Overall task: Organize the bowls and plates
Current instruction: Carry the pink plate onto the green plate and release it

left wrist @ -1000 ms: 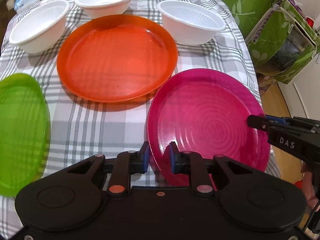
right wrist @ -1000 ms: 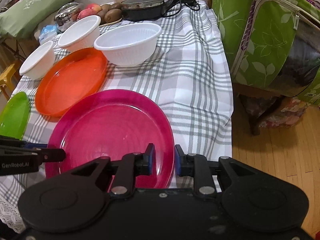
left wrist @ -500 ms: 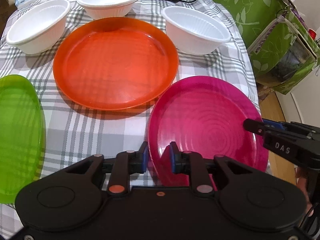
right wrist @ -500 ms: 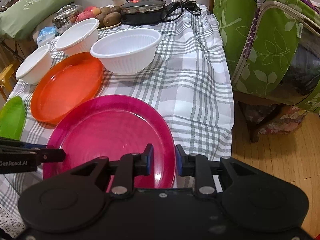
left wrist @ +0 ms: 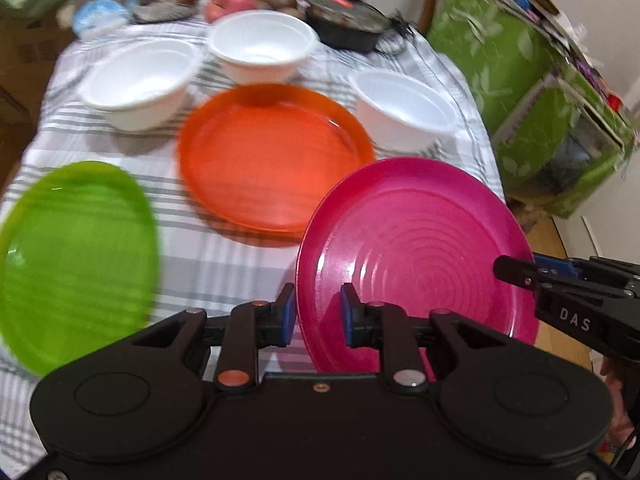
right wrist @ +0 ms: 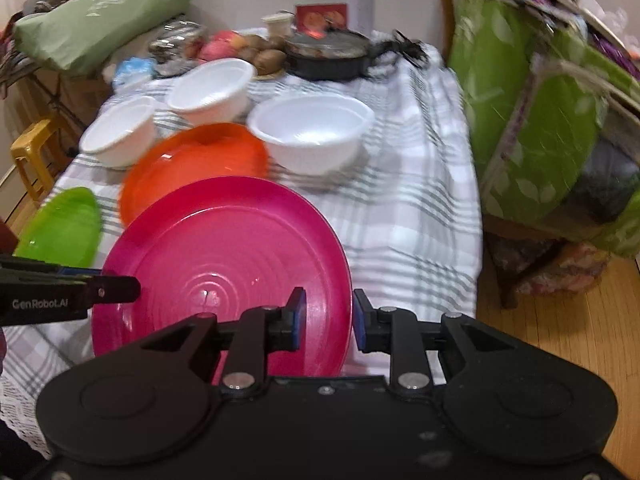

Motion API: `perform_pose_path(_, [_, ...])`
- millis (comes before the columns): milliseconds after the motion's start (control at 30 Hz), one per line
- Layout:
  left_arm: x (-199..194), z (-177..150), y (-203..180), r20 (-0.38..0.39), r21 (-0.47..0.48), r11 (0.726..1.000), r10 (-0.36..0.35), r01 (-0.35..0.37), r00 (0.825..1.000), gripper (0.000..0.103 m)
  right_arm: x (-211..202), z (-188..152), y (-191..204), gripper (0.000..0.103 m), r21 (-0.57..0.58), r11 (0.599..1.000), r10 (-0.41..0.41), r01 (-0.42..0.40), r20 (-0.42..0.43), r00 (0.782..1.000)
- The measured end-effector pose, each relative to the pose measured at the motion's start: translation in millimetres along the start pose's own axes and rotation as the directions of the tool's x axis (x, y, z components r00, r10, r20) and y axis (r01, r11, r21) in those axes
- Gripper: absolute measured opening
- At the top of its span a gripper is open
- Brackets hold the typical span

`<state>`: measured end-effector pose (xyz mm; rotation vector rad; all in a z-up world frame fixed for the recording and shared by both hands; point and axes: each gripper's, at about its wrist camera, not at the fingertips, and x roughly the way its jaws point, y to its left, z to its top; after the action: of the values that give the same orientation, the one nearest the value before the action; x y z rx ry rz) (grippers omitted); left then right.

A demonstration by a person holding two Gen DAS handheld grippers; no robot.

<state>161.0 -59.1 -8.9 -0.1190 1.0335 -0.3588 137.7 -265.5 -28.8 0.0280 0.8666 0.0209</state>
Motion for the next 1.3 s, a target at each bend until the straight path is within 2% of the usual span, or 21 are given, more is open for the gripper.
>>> perform_pose_path(167, [-25, 0, 44, 0.051, -0.076, 0.995, 0.073, -0.069, 0.996, 0.029, 3, 20, 48, 0.028, -0.059, 0.996, 0.071, -0.069, 0.030, 0.997])
perform_pose_path(300, [-42, 0, 91, 0.081, -0.149, 0.979, 0.152, -0.139, 0.985, 0.029, 18, 38, 99, 0.028, -0.119, 0.984, 0.138, -0.134, 0.025, 0.990])
perform_pose_path(567, [-40, 2, 169, 0.062, -0.272, 0.932, 0.267, -0.241, 0.962, 0.029, 62, 60, 193, 0.028, -0.201, 0.952, 0.225, -0.229, -0.042, 0.973])
perform_pose_path(667, [-33, 2, 190, 0.046, -0.300, 0.921, 0.274, -0.248, 0.961, 0.029, 79, 64, 215, 0.028, -0.212, 0.946, 0.233, -0.243, -0.073, 0.970])
perform_pose_path(867, [-22, -1, 211, 0.030, -0.324, 0.916, 0.258, -0.235, 0.966, 0.029, 97, 71, 232, 0.030, -0.207, 0.947, 0.228, -0.247, -0.108, 0.968])
perform_pose_path(1033, [-23, -2, 219, 0.044, -0.331, 0.919, 0.244, -0.216, 0.969, 0.028, 89, 68, 227, 0.031, -0.199, 0.951, 0.225, -0.236, -0.074, 0.971])
perform_pose_path(1133, [-32, -6, 216, 0.075, -0.328, 0.915, 0.275, -0.236, 0.959, 0.028, 81, 68, 220, 0.032, -0.185, 0.956, 0.228, -0.229, -0.027, 0.973])
perform_pose_path(1300, [-57, -8, 193, 0.178, -0.270, 0.918, 0.344, -0.290, 0.922, 0.030, 58, 65, 201, 0.035, -0.147, 0.966, 0.225, -0.212, 0.081, 0.971])
